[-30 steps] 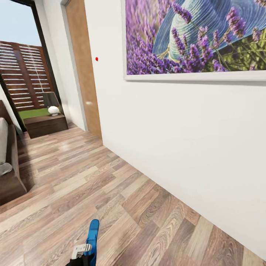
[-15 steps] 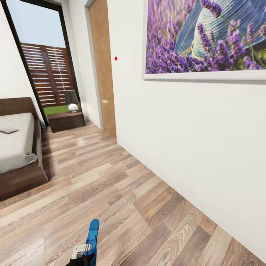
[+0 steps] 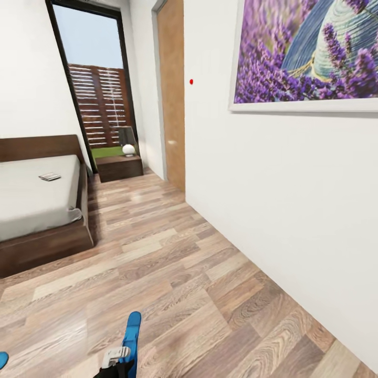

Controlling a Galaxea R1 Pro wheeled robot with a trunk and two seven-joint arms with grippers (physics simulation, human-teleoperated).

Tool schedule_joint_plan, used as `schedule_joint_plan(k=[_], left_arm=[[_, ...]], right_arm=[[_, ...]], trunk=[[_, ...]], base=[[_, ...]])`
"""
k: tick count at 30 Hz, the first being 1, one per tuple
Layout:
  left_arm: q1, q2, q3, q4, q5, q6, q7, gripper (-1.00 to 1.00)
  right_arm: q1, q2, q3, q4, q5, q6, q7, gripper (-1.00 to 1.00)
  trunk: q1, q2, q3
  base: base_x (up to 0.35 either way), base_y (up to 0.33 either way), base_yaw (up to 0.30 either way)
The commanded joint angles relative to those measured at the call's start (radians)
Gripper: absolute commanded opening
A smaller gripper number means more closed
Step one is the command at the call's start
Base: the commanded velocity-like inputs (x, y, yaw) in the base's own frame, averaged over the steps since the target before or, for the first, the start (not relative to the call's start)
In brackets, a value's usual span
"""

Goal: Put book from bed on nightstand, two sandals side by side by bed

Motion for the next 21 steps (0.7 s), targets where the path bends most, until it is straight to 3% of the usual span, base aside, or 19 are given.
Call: schedule_joint_plan(k=[1, 21], left_arm=[[-0.001, 0.0, 0.008, 0.001, -0.011, -0.006, -0.004, -1.0], [-0.001, 0.0, 0.008, 0.001, -0.011, -0.006, -0.004, -1.0]], right_arm=[[-0.001, -0.001, 0.007, 0.0, -0.009, 0.0, 0.0, 1.0], [-0.001, -0.002, 0.007, 0.0, -0.009, 0.0, 0.0, 1.0]], trunk=[[0.0, 0.0, -0.001], [0.0, 0.0, -0.01]], base=[[0.0, 0.0, 0.272], [0.0, 0.0, 0.272]])
